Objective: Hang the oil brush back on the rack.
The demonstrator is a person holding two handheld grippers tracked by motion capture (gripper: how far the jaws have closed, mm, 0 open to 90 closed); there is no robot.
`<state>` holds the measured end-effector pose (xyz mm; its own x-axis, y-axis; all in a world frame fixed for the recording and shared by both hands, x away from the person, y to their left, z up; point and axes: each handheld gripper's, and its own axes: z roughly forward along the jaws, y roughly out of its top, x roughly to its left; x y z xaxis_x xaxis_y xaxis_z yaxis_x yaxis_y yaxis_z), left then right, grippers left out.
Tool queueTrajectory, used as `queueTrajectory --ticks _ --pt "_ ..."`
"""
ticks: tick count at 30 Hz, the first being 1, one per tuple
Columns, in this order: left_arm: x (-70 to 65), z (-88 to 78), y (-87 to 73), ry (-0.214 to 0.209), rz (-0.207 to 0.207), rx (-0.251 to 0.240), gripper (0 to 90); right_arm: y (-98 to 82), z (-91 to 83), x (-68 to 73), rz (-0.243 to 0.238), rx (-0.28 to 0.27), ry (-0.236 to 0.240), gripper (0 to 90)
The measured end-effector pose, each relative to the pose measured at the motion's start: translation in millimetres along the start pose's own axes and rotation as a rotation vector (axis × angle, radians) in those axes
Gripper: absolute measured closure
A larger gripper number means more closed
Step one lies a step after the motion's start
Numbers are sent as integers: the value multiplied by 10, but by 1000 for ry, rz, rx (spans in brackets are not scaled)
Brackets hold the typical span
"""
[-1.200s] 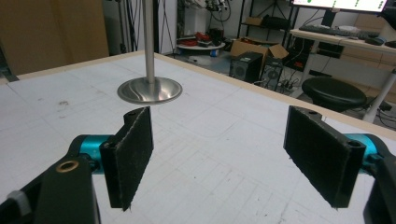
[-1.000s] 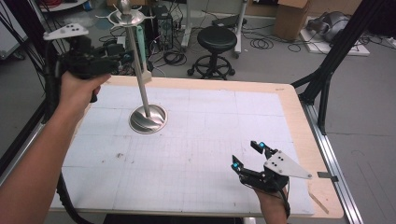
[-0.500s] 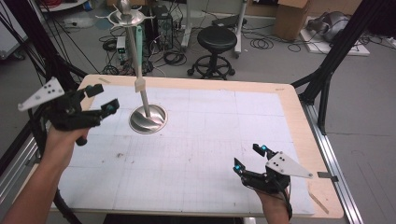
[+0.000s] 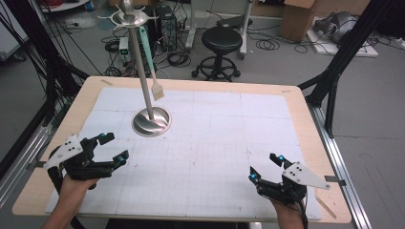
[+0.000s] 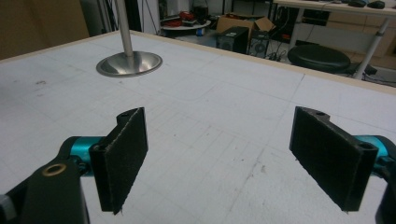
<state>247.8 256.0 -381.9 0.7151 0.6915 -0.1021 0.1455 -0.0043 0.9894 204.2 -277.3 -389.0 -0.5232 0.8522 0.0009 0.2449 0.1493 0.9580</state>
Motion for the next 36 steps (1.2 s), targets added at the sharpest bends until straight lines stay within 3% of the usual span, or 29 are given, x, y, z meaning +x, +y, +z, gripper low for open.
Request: queueTrajectory --ticks 5,9,18,36 --pt "17 -24 -100 6 -4 -5 158 -28 8 -4 7 1 -5 180" --pt "20 -62 -95 17 -9 -24 162 -25 10 14 9 2 -8 180" --pt "44 -132 -126 19 -13 -17 162 -11 24 53 -6 3 -8 180" --pt "49 -104 -152 24 -28 -6 162 -15 19 44 -2 1 -7 179"
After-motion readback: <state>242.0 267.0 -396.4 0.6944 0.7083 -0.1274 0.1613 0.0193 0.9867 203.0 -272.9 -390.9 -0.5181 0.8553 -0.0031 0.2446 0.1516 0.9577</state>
